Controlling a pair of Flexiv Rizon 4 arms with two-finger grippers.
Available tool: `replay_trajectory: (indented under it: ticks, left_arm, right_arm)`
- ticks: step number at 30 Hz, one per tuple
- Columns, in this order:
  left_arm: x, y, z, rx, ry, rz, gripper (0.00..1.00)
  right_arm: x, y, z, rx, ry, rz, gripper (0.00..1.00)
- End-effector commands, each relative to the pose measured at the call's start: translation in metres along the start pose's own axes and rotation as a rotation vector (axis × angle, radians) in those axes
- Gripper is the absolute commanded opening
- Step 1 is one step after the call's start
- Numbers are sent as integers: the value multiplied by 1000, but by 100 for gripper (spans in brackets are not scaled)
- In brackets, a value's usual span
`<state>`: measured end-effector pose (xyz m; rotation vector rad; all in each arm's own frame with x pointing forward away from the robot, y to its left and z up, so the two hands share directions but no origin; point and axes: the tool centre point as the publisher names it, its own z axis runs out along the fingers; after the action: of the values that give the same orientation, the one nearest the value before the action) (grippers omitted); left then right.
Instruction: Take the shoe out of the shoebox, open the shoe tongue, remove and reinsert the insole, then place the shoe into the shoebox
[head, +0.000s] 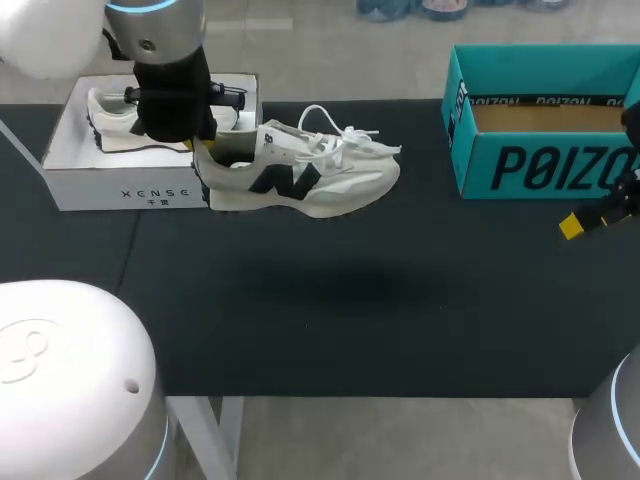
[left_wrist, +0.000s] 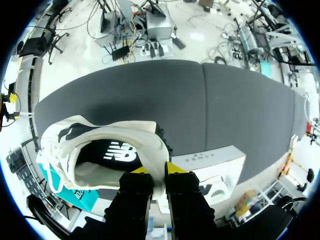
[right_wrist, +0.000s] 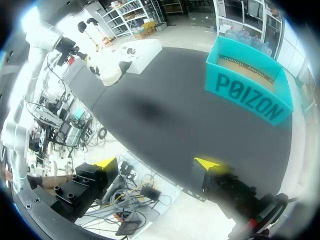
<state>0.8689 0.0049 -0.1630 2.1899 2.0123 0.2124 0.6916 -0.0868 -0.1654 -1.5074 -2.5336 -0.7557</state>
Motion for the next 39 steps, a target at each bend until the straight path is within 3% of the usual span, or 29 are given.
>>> replay_trajectory:
  ticks: [1, 3, 18, 31, 39]
  left_arm:
    - [1, 0, -1, -2, 0, 1, 0]
    - [1, 0, -1, -2, 0, 1, 0]
    - [-85, -56, 73, 120, -26, 88, 0]
    - [-123, -58, 121, 146, 70, 91, 0]
    - [-135, -61, 152, 153, 93, 89, 0]
  right_arm:
    - [0, 1, 1, 2, -1, 1, 100]
    - [0, 1, 1, 2, -1, 1, 100]
    - [0, 1, 1, 2, -1, 1, 100]
    - [0, 1, 1, 2, -1, 1, 100]
    - [0, 1, 1, 2, -1, 1, 100]
